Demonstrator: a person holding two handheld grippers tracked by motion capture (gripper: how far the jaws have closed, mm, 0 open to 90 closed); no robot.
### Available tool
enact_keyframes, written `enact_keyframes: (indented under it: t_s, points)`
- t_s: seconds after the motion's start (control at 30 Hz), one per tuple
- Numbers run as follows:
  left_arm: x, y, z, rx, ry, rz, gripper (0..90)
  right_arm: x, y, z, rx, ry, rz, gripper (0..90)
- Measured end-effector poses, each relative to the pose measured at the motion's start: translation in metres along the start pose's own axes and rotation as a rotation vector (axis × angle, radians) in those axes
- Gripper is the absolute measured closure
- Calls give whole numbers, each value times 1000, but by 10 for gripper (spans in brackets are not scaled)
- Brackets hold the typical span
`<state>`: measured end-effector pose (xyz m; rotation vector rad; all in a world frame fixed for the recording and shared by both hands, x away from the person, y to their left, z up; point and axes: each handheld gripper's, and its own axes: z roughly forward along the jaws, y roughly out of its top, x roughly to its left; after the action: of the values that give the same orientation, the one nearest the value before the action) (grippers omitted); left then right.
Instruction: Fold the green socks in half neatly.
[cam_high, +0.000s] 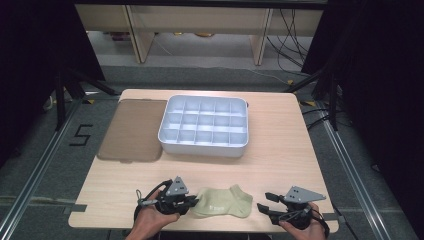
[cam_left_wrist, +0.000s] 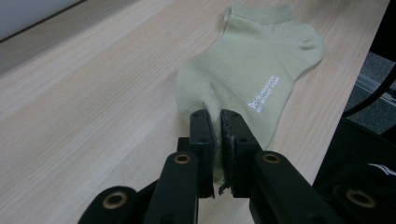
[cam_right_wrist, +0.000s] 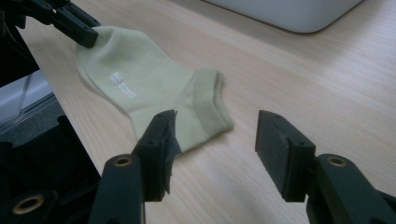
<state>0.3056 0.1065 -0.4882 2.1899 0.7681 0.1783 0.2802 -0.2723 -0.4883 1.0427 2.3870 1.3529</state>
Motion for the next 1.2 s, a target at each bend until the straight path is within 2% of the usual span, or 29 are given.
enact_keyframes:
  t_s: [0.03, 0.07, 0.1, 0.13, 0.17, 0.23, 0.27, 0.3, 0.33, 0.37, 0.4, 0.43, 0.47, 0.5, 0.57, 0.6, 0.63, 0.67, 0.7, 0.73, 0.77, 0.8, 0.9, 0.97, 1.03, 1.07, 1.13, 1.2]
  points:
    - [2, -2, -2, 4, -5, 4, 831, 1, 1, -2, 5, -8, 7, 513]
    - [3, -4, -3, 7, -4, -9, 831, 1, 1, -1, -11, 5, -3, 524]
    - [5, -5, -5, 8, 1, 1, 831, 4, 1, -2, -4, -2, 28, 527]
    - [6, -8, -6, 6, 3, -16, 831, 2, 2, 0, -14, 9, -1, 534]
    - [7, -11, -8, -5, -5, -29, 831, 5, 4, 1, -3, 32, 18, 547]
    - [8, -12, -10, 4, -3, -35, 830, 9, 6, 3, 2, 37, 27, 568]
    - [10, -13, -12, 6, -4, -22, 830, 9, 8, 6, -2, 48, 0, 575]
    - [10, -14, -13, 4, 1, -30, 830, 9, 8, 6, -2, 48, 0, 575]
    - [11, -14, -14, 11, 1, -13, 830, 10, 10, 8, -4, 46, -15, 576]
    - [12, -15, -17, 11, 2, -26, 829, 15, 13, 13, 22, 60, -35, 576]
    - [12, -15, -17, 11, 2, -26, 829, 15, 13, 13, 22, 60, -35, 576]
    - [13, -15, -17, 5, 9, -41, 829, 18, 15, 20, 21, 74, -64, 588]
    - [13, -15, -17, 5, 9, -41, 829, 18, 15, 20, 21, 74, -64, 588]
    - [15, -14, -19, 7, 6, -17, 829, 22, 17, 23, 32, 78, -75, 614]
    - [14, -13, -21, 15, 6, -17, 829, 23, 18, 24, 38, 82, -87, 633]
    - [13, -13, -21, 7, 8, -31, 828, 25, 19, 27, 34, 95, -88, 650]
    - [15, -11, -22, 10, 10, -15, 828, 28, 22, 31, 42, 104, -82, 681]
    - [15, -11, -22, 10, 10, -15, 828, 29, 23, 35, 35, 103, -99, 696]
    - [14, -11, -22, 10, 5, -34, 828, 30, 25, 37, 49, 107, -100, 711]
    - [14, -11, -22, 10, 5, -34, 828, 30, 25, 37, 49, 107, -100, 711]
    - [14, -11, -23, 15, 5, -28, 828, 34, 28, 44, 58, 135, -106, 740]
    - [14, -11, -23, 15, 5, -28, 828, 34, 28, 44, 58, 135, -106, 740]
    - [13, -10, -23, 11, 10, -30, 827, 42, 33, 59, 101, 169, -144, 785]
    - [14, -10, -24, 19, 5, -16, 827, 44, 33, 63, 94, 172, -153, 797]
    - [14, -10, -25, 16, 5, -24, 826, 49, 37, 73, 101, 186, -175, 832]
    - [14, -10, -25, 16, 6, -30, 826, 52, 39, 76, 111, 194, -164, 835]
    - [14, -9, -26, 19, 9, -32, 826, 54, 41, 79, 120, 202, -177, 838]
    - [15, -9, -27, 15, 18, -23, 826, 58, 45, 92, 137, 204, -210, 849]
